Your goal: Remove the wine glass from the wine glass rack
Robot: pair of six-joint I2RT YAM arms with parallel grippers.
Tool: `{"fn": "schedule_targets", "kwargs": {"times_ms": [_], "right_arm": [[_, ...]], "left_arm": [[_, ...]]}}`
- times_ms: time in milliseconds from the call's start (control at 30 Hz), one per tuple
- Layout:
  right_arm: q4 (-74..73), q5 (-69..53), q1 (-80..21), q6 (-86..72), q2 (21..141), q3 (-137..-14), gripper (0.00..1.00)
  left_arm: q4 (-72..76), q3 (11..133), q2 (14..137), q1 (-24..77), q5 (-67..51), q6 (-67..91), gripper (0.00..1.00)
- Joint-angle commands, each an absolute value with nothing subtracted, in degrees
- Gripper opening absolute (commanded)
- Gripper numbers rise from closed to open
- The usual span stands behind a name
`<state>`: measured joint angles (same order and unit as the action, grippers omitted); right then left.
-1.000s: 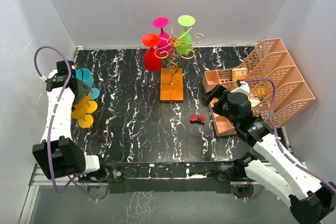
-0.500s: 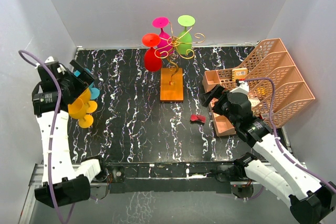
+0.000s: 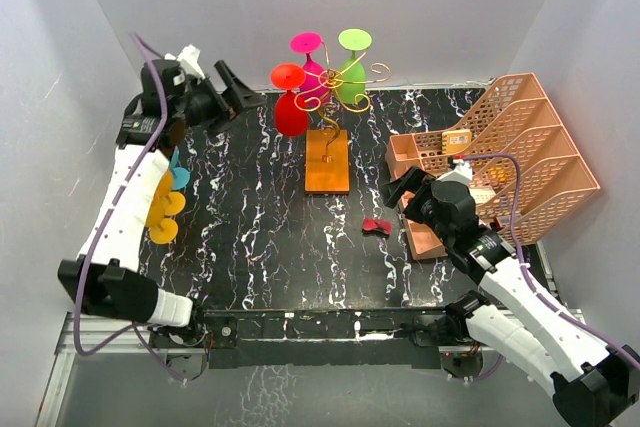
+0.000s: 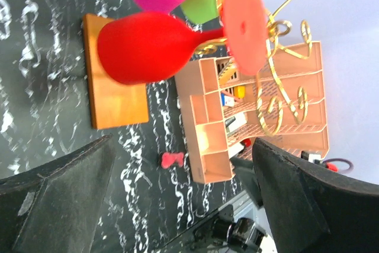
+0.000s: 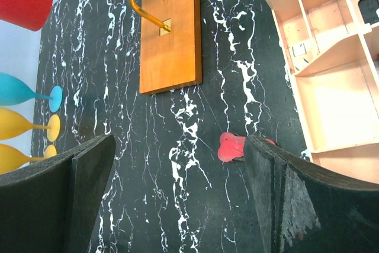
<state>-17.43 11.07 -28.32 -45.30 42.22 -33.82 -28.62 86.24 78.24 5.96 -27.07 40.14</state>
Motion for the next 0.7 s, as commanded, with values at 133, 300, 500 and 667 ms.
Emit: {"fn": "schedule_targets", "kwargs": {"times_ms": [133,300,500,667], "right_arm": [[-13.54,15.38,-28.04,-43.21,39.25,-34.31,0.99],[-13.26,15.91,-27.99,-42.87,37.45,-33.19,0.99],[-13.27,16.44,-27.98,-42.38,35.51,-32.21,0.99],[-13.22,16.73,-27.93,-42.40,34.00,-31.35,0.99]], "left_arm": [[-19.15,96.84,86.82,10.94,-17.20,48.73,0.97],[-23.43,106.00,94.19,13.58,-11.64,48.08,0.95],[-28.22,112.83,99.65,16.55,-7.42,45.65,0.83],[-30.91,113.32,100.13,19.04,-1.09,43.61,0.80]]}}
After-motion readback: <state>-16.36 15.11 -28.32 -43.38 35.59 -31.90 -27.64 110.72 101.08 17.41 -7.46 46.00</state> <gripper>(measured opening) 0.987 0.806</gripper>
